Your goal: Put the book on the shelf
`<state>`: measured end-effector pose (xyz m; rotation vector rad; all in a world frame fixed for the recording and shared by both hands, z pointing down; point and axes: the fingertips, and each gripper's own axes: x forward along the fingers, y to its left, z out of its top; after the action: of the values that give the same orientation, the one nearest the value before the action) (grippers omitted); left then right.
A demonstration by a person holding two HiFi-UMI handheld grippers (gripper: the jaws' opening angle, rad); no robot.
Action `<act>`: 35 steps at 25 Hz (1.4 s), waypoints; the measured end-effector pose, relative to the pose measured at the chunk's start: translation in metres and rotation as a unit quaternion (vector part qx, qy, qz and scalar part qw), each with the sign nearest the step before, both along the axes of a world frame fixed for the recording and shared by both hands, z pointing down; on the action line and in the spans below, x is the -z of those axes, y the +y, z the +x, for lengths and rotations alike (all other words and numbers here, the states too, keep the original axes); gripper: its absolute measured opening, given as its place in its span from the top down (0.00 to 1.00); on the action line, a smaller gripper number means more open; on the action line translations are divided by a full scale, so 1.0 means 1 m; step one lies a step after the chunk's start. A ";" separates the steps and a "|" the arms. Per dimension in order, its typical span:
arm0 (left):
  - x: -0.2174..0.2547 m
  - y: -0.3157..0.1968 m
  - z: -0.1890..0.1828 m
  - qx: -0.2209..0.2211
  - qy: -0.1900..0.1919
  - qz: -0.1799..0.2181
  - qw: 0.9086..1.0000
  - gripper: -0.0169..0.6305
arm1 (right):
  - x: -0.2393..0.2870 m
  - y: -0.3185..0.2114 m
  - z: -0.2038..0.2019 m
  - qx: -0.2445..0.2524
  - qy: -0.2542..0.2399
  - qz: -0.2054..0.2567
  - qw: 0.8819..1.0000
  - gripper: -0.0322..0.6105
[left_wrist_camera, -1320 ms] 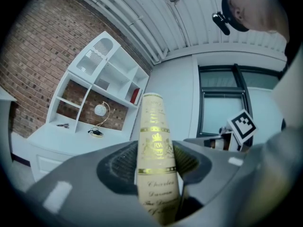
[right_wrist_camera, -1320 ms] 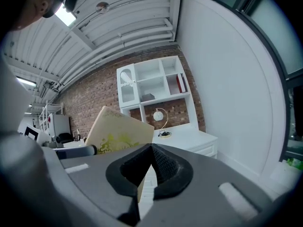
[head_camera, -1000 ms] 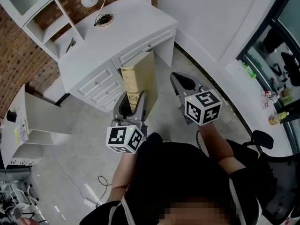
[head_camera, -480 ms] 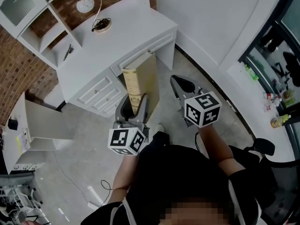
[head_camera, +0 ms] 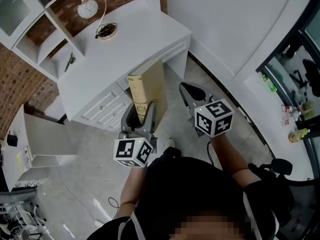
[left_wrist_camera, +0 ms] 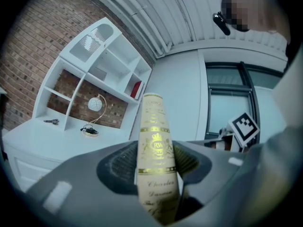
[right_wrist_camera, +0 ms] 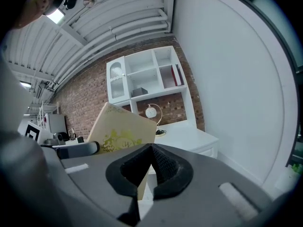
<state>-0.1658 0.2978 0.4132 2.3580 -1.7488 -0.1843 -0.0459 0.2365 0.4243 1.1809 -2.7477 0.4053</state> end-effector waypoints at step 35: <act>-0.003 -0.163 -0.017 0.036 0.000 -0.012 0.999 0.66 | -0.005 -0.168 -0.025 0.048 0.023 -0.007 0.999 0.96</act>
<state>-0.1831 0.1346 0.4165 2.2808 -1.8258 -0.1731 -0.0710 0.0685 0.4294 1.0353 -2.7437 0.3816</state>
